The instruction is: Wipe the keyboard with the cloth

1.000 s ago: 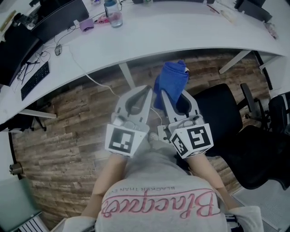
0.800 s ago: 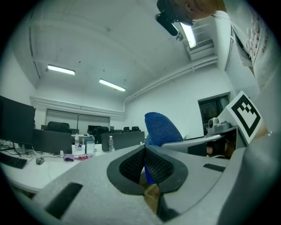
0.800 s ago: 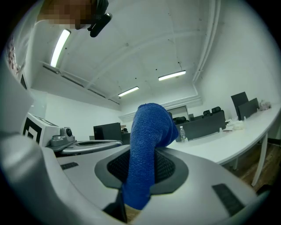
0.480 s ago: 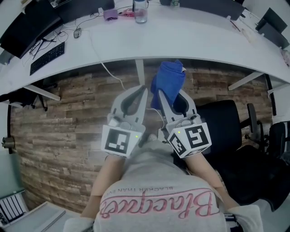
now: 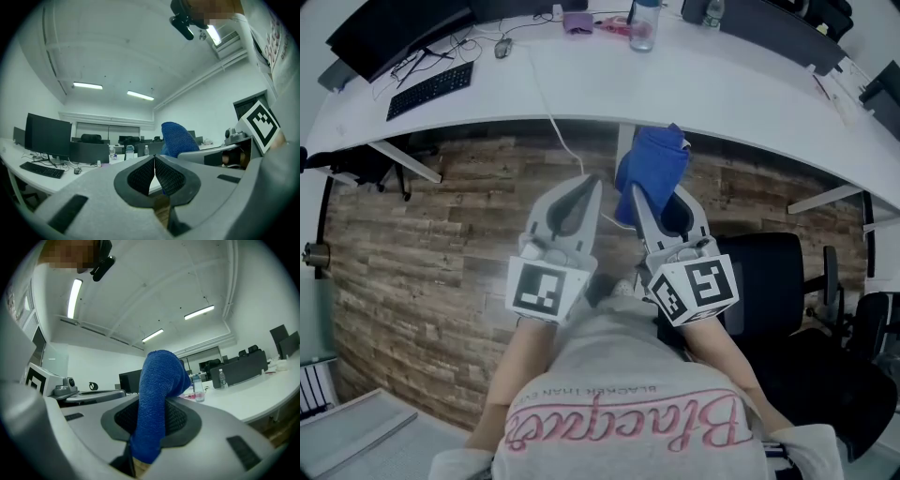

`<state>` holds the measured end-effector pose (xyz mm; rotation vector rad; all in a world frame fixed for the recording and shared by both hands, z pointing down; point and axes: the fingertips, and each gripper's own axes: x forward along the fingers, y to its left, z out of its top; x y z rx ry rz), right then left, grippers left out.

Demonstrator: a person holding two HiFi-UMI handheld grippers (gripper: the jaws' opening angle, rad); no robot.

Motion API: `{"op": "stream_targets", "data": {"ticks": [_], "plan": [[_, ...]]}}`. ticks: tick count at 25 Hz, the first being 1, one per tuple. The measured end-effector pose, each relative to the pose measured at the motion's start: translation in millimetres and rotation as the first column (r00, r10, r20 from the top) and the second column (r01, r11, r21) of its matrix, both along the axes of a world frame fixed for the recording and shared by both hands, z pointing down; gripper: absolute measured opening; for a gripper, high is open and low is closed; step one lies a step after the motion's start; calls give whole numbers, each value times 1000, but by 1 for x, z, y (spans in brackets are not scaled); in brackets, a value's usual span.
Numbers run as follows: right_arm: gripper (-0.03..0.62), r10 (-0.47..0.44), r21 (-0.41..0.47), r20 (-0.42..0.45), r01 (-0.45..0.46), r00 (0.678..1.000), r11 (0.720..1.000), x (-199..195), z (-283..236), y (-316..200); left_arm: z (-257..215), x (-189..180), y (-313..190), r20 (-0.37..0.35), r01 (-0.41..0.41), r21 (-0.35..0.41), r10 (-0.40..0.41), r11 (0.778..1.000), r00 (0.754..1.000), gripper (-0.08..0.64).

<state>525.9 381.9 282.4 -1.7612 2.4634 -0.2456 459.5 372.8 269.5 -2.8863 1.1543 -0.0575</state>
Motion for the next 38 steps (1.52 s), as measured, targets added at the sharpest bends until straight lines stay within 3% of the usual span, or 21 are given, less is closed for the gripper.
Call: {"op": "stream_targets", "data": {"ticks": [17, 38], "plan": [[100, -177, -13, -38, 177, 983, 984, -160, -6, -51, -2, -167, -39, 3, 179, -18, -179, 984, 984, 6], [100, -264, -48, -54, 261, 963, 964, -334, 8, -118, 14, -350, -109, -18, 273, -37, -274, 961, 962, 6]]}}
